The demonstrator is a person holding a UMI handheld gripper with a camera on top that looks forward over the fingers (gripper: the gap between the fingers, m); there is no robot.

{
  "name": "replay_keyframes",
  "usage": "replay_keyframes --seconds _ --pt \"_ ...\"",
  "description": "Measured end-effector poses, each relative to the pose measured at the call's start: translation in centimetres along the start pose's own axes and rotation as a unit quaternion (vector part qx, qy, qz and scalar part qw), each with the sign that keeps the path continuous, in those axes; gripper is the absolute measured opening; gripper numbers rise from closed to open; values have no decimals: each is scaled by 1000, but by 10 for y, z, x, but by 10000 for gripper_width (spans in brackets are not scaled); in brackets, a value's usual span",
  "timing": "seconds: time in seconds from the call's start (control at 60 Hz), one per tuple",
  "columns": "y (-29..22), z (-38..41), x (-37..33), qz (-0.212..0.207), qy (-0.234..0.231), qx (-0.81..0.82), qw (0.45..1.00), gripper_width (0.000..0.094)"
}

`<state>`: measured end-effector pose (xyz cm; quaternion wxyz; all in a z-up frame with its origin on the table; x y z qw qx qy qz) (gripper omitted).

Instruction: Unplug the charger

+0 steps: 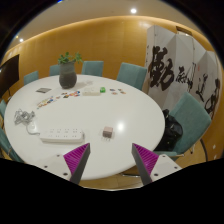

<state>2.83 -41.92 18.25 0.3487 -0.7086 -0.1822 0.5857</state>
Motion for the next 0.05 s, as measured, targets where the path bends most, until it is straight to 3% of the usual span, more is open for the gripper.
replay_keyframes --seconds 0.05 --pt "-2 0 -2 -1 -5 0 1000 873"
Point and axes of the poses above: the point between the fingertips, and its own axes, seen from behind it with the camera up: z to the left, y down, x forward, the way the camera looks, the point moved 9 cm from there along -x, backward, against the way the camera looks, and after that the axes turned 8 degrees about z, right-handed, at the moved point
